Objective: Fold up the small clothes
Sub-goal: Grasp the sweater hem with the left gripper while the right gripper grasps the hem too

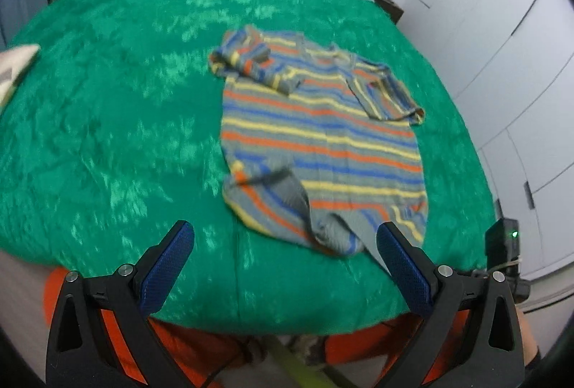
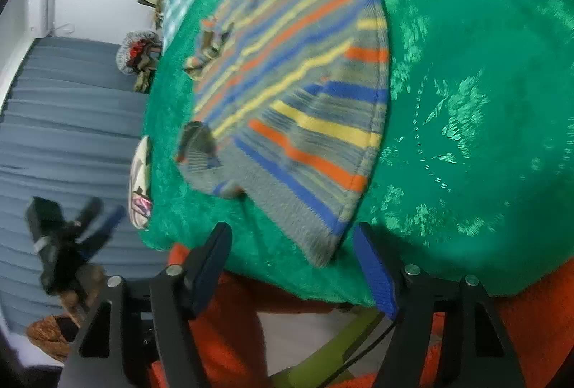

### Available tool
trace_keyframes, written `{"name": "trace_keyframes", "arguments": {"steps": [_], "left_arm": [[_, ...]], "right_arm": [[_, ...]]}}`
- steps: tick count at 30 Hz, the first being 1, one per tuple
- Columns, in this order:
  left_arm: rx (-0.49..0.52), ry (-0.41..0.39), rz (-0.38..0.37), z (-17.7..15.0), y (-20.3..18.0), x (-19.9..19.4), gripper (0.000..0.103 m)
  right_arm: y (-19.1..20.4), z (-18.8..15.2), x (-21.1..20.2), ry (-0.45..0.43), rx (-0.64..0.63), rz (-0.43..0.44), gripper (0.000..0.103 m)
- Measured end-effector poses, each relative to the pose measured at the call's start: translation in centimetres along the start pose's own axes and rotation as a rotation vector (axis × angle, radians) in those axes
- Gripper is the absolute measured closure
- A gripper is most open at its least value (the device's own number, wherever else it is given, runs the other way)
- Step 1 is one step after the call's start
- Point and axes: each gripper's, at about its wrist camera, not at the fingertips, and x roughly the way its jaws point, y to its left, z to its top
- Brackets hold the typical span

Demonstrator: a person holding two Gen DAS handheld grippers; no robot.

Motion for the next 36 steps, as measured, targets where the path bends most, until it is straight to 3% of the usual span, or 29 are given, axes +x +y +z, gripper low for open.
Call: {"name": "trace_keyframes", "arguments": {"steps": [2,3,4,5,9,11,12,14,20,21,23,25,28,29,31,32,33,36], "left_arm": [[0.011,-0.013,-0.008,-0.1,0.0,0.4,0.001],[0.013,-0.01,-0.008,-0.2,0.1,0.9,0.001],[0.013,0.006,0.001,-0.1,0.3,1.7,0.001],[0.011,0.023,0.016,0.0,0.6,2.3,0.002],[-0.015,0.007,0.063,0.1,2.8,1.6,0.002],[-0.014,-0.012,0.075,-0.1,3.7,0.9,0.002],[-0.012,-0.01,0.084,-0.2,3.9,1.0,0.002],[-0.01,0.018,0.094,-0.2,4.3,2.0,0.002],[0.025,0.036,0.088,1.8,3.6,5.4,0.002],[0.055,0.035,0.065,2.2,3.2,6.0,0.002],[0.216,0.043,-0.012,2.6,1.8,7.3,0.002],[0.428,0.071,0.031,2.4,-0.2,9.1,0.002],[0.607,0.093,0.098,2.1,-2.2,11.7,0.002],[0.637,0.106,0.11,2.1,-2.7,12.6,0.007],[0.665,0.161,0.115,2.1,-3.0,14.4,0.046],[0.663,0.194,0.108,2.1,-2.6,14.9,0.091],[0.655,0.224,0.088,2.1,-2.4,15.3,0.098],[0.686,0.161,0.004,1.4,-1.6,12.5,0.1]], "right_arm": [[-0.4,-0.2,1.2,0.038,0.031,0.017,0.043],[-0.6,-0.1,2.1,0.058,0.037,0.032,0.057],[-0.8,-0.2,2.9,0.069,0.038,0.038,0.084],[-1.0,-0.2,3.4,0.073,0.037,0.031,0.099],[-0.1,-0.7,0.2,0.013,-0.014,0.019,0.098],[1.1,-1.5,-2.8,-0.003,-0.127,-0.126,0.098],[1.6,-2.1,-4.1,-0.02,-0.195,-0.254,0.098],[1.7,-2.7,-5.5,-0.043,-0.26,-0.416,0.098],[-0.7,-2.3,-6.0,-0.082,-0.204,-0.451,0.098],[-0.7,-2.2,-5.7,-0.082,-0.206,-0.454,0.098],[-1.0,-2.0,-5.5,-0.083,-0.2,-0.452,0.098],[-1.3,-2.0,-5.4,-0.091,-0.186,-0.448,0.097],[-1.4,-1.7,-5.6,-0.108,-0.179,-0.447,0.097],[-1.3,-1.7,-5.3,-0.112,-0.182,-0.448,0.097],[-1.2,-1.8,-5.3,-0.117,-0.187,-0.452,0.097],[-1.5,-2.1,-5.8,-0.119,-0.189,-0.454,0.097],[-1.4,-2.2,-5.9,-0.123,-0.191,-0.455,0.097],[-1.0,-2.1,-6.3,-0.133,-0.198,-0.451,0.097]]}}
